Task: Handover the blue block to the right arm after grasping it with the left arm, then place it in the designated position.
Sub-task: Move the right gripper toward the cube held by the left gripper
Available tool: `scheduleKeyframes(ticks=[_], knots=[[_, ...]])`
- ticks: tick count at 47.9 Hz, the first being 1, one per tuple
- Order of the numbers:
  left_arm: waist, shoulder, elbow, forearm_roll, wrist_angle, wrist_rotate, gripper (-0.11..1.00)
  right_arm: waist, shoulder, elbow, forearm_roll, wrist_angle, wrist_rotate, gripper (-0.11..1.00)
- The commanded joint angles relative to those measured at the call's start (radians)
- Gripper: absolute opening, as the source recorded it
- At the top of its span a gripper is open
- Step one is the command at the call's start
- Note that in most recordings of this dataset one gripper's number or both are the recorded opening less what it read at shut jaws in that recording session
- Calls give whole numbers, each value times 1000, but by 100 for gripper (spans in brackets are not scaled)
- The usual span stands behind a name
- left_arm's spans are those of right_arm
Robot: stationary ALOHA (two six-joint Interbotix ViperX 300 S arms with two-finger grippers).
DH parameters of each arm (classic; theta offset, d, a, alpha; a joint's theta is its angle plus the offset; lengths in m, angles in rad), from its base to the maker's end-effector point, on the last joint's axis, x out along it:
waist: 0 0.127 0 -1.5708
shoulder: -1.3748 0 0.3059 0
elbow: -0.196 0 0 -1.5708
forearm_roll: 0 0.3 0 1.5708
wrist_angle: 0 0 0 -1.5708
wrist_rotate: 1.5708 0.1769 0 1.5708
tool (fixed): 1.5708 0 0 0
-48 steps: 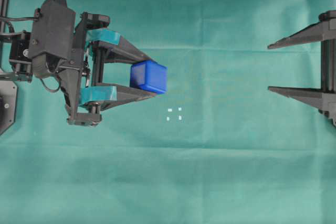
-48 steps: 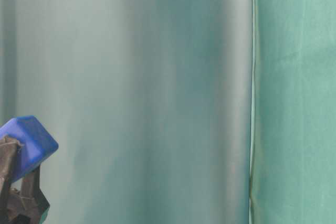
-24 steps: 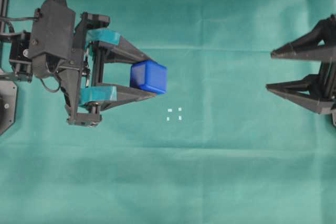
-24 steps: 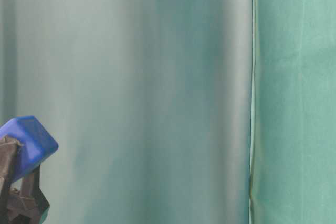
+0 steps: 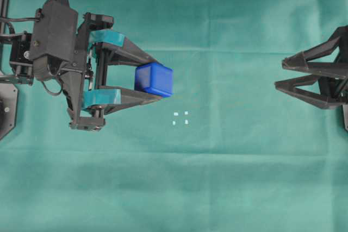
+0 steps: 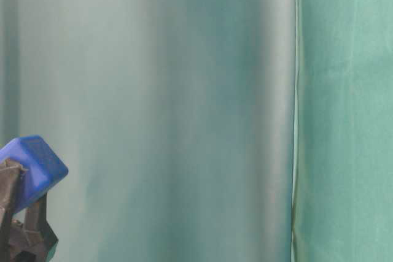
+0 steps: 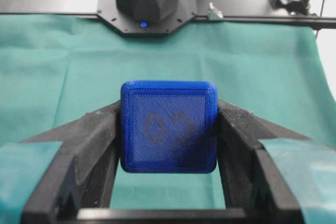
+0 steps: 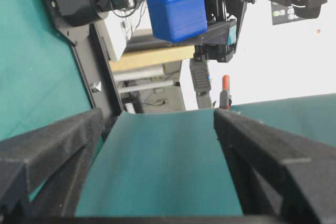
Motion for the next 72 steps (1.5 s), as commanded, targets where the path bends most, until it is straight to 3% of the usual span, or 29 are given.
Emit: scheduleKeyframes(ticks=[1,46,57,72], knots=[[-3,-12,-14,-2,-9,0,47,2,0,-28,-2,-2,3,94],[-3,-12,-15,-2,-9,0,47,3,74,-71,-3,-2,3,94],[-3,-11,-17,-2,-9,0,46,2,155,-133,-6,-12,3,94],[-3,-11,-17,-2,-9,0,47,2,350,-299,-9,-15,2,94]])
